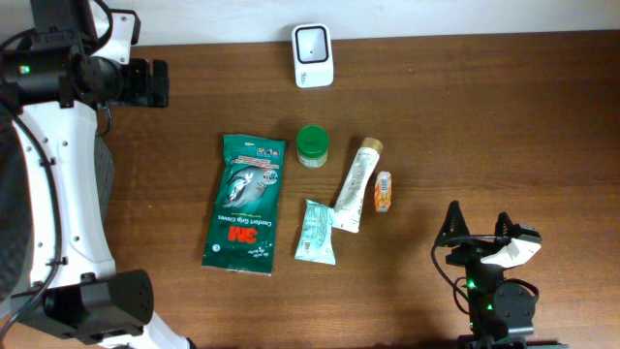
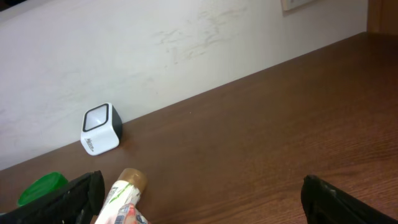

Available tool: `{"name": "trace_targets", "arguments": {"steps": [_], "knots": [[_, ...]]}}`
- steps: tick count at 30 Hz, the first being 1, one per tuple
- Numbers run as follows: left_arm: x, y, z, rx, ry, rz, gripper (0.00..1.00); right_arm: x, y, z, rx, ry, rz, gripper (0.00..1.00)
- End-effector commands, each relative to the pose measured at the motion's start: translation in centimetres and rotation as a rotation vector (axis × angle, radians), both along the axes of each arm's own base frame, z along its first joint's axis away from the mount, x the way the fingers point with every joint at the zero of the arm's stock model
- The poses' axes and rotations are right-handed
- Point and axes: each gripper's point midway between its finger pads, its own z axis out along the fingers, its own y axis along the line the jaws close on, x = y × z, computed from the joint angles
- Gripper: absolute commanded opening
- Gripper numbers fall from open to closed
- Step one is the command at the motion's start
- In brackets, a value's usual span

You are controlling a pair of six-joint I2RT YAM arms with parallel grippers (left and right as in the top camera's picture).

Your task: Scan the item barcode

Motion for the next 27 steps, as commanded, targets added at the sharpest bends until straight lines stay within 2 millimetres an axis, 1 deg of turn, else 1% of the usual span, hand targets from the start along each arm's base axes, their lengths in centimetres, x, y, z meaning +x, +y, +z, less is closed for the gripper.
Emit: {"name": "trace_targets", "arguments": {"steps": [1, 10, 11, 13, 14, 15, 16, 17, 19, 20, 21, 22, 23, 24, 25, 26, 27], "knots": [[0.0, 0.1, 0.3, 0.001, -0.010, -0.017, 0.99, 0.0, -0.1, -0.4, 0.005, 0.006, -0.007, 0.98], [0.0, 0.1, 0.3, 0.001, -0.010, -0.017, 0.99, 0.0, -0.2, -0.3, 0.003, 0.006, -0.010, 0.98], [0.0, 0.1, 0.3, 0.001, -0.010, -0.017, 0.99, -0.3, -1.7, -0.1, -0.001, -0.003, -0.098, 0.98], [0.0, 0.1, 0.3, 0.001, -0.010, -0.017, 0.99, -0.3, -1.7, 0.0, 0.004, -0.008, -0.100, 0.98], [0.0, 0.1, 0.3, 0.001, -0.010, -0.017, 0.99, -0.1, -1.2, 0.9, 0.023, -0.047, -0.070, 0.98], [0.0, 0.1, 0.3, 0.001, -0.010, -0.017, 0.99, 0.1, 1.6, 2.1, 0.038, -0.093, 0.094, 0.98], [0.0, 0.1, 0.3, 0.001, -0.010, -0.017, 0.99, 0.0, 2.7, 2.5, 0.039, -0.096, 0.159, 0.98], [0.0, 0.1, 0.3, 0.001, -0.010, -0.017, 0.99, -0.1, 3.3, 3.8, 0.038, -0.109, 0.193, 0.98], [0.0, 0.1, 0.3, 0.001, -0.010, -0.017, 0.99, -0.4, 4.7, 7.9, 0.032, -0.130, 0.275, 0.98], [0.0, 0.1, 0.3, 0.001, -0.010, -0.017, 0.99, -0.3, 5.7, 9.5, 0.000, -0.096, 0.338, 0.98], [0.0, 0.1, 0.3, 0.001, -0.010, -0.017, 0.99, 0.0, 6.6, 10.2, 0.000, -0.013, 0.393, 0.98], [0.0, 0.1, 0.3, 0.001, -0.010, -0.017, 0.99, 0.6, 7.3, 10.1, 0.013, 0.157, 0.434, 0.98], [0.0, 0.1, 0.3, 0.001, -0.010, -0.017, 0.99, 1.2, 7.4, 9.2, 0.016, 0.337, 0.447, 0.98], [0.0, 0.1, 0.3, 0.001, -0.010, -0.017, 0.99, 1.8, 7.4, 8.5, 0.045, 0.473, 0.446, 0.98], [0.0, 0.1, 0.3, 0.001, -0.010, -0.017, 0.99, 2.9, 7.5, 8.4, 0.064, 0.533, 0.448, 0.98], [0.0, 0.1, 0.3, 0.001, -0.010, -0.017, 0.99, 4.0, 8.7, 7.4, 0.115, 0.594, 0.514, 0.98], [0.0, 0.1, 0.3, 0.001, -0.010, -0.017, 0.99, 4.9, 9.4, 6.2, 0.140, 0.634, 0.547, 0.98]]}}
